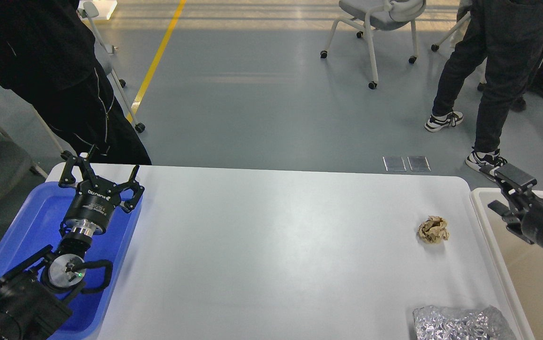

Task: Tidy desktop
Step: 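Move the right gripper away from the tan paper ball toward the white bin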

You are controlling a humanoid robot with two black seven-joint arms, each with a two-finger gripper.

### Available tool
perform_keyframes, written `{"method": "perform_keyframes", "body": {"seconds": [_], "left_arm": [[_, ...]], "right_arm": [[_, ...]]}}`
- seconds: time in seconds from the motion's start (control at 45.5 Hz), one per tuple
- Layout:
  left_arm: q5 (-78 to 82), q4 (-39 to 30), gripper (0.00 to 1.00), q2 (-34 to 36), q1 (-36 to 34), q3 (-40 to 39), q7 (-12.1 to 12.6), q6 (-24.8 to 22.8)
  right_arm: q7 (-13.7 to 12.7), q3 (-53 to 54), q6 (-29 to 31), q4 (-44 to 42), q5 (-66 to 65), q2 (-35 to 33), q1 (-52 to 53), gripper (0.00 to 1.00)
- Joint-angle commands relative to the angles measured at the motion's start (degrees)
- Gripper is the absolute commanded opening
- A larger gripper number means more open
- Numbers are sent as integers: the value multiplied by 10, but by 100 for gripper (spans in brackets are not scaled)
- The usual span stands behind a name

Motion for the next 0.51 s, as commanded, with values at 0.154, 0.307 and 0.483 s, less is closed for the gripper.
{"method": "perform_keyframes", "body": {"seconds": [0.154, 0.307, 0.483], "left_arm": [[0, 0, 100, 0, 0, 1, 0, 0], [0, 0, 100, 0, 0, 1, 0, -1], [0, 0, 100, 0, 0, 1, 0, -1]], "right_arm": [[-15, -73, 5, 95, -111, -107, -9, 100], [-15, -85, 5, 114, -119, -109, -16, 98], [0, -126, -5, 114, -246, -132, -23, 94]]}}
